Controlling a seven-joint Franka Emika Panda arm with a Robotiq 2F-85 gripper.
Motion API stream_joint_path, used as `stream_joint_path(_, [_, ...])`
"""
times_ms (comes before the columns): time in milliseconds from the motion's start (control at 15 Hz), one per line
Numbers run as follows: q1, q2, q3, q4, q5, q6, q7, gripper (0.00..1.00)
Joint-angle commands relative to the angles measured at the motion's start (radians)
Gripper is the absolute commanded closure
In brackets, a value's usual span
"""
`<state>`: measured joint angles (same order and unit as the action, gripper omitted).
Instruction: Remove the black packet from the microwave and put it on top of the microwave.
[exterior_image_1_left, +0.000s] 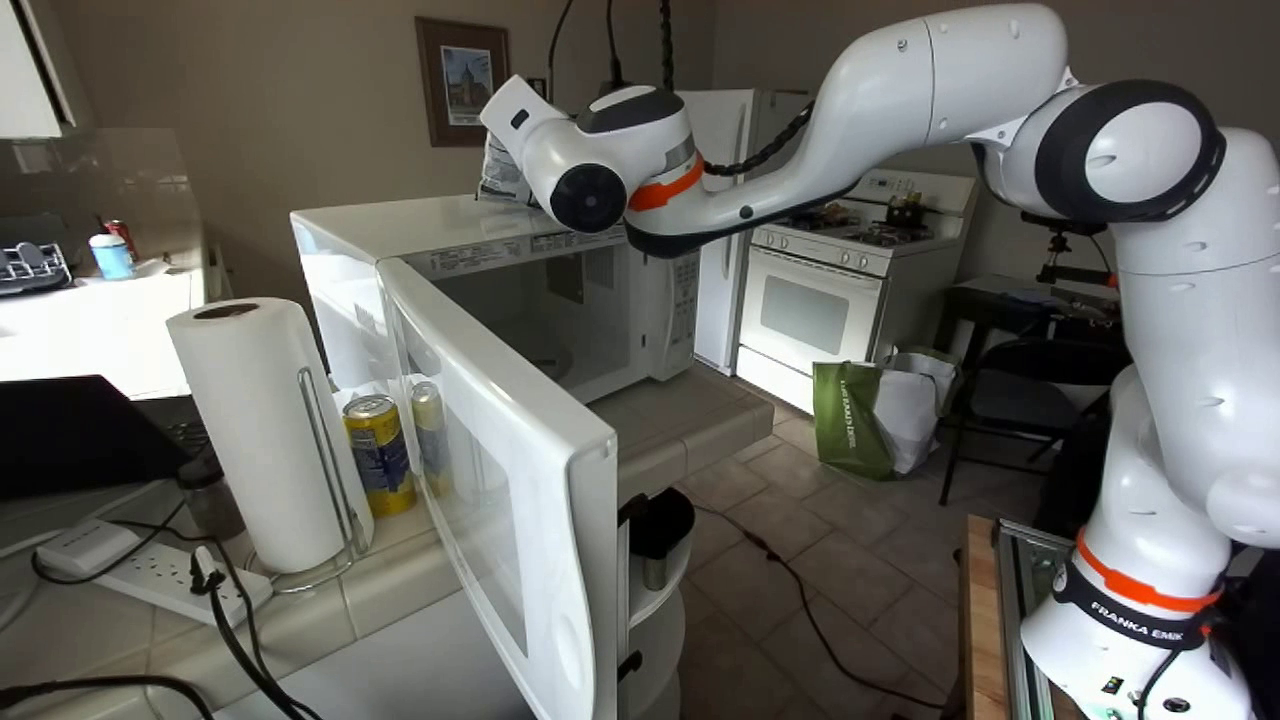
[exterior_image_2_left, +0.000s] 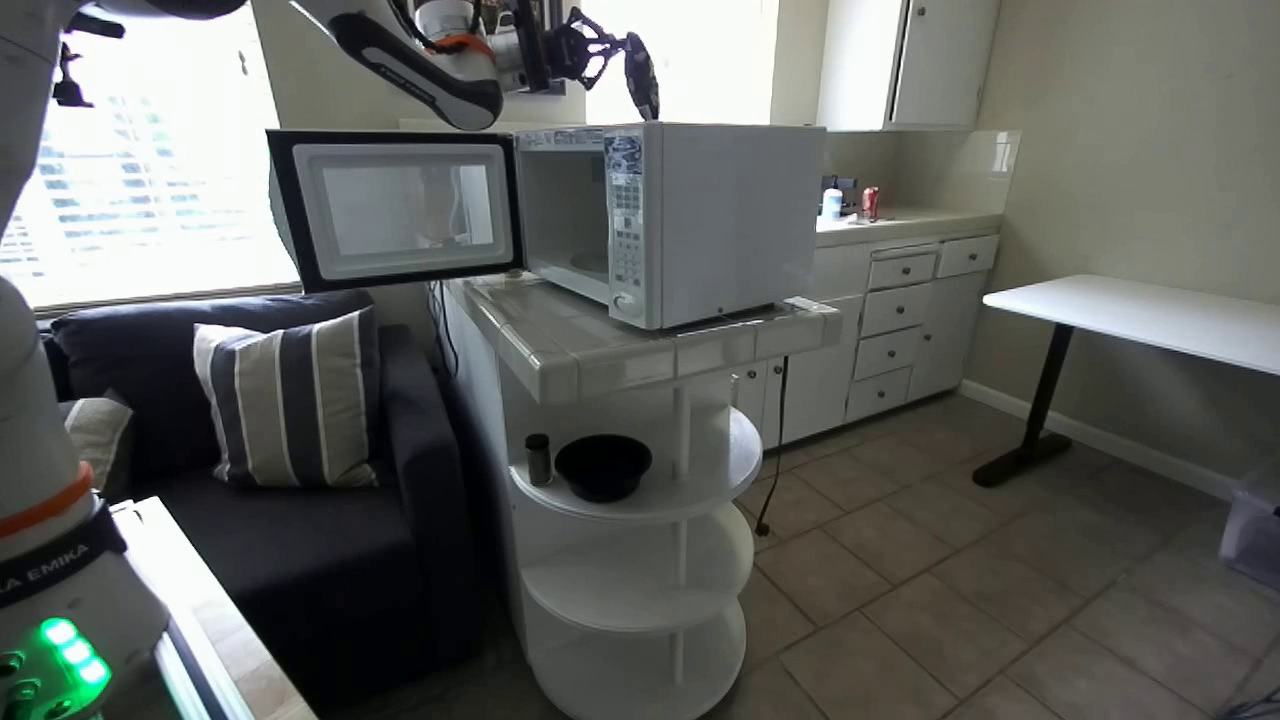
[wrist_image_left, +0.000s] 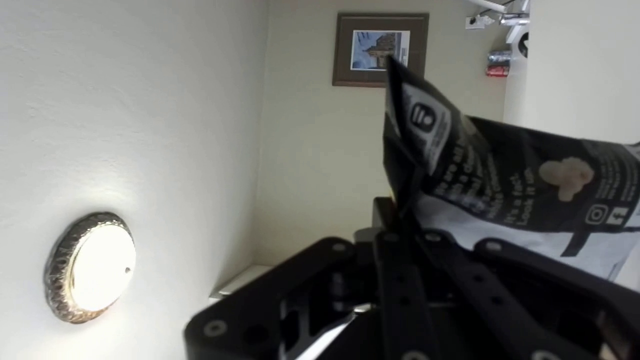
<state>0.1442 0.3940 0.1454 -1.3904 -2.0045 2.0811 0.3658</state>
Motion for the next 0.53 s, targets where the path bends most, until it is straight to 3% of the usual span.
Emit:
stream_joint_path(0, [-0.008, 0.022, 0.000, 0.046, 0.093, 0.082, -0.069, 1.00])
stream_joint_path(467, [-0.002, 0.012, -0.003, 0.049, 0.303, 0.125, -0.236, 1.00])
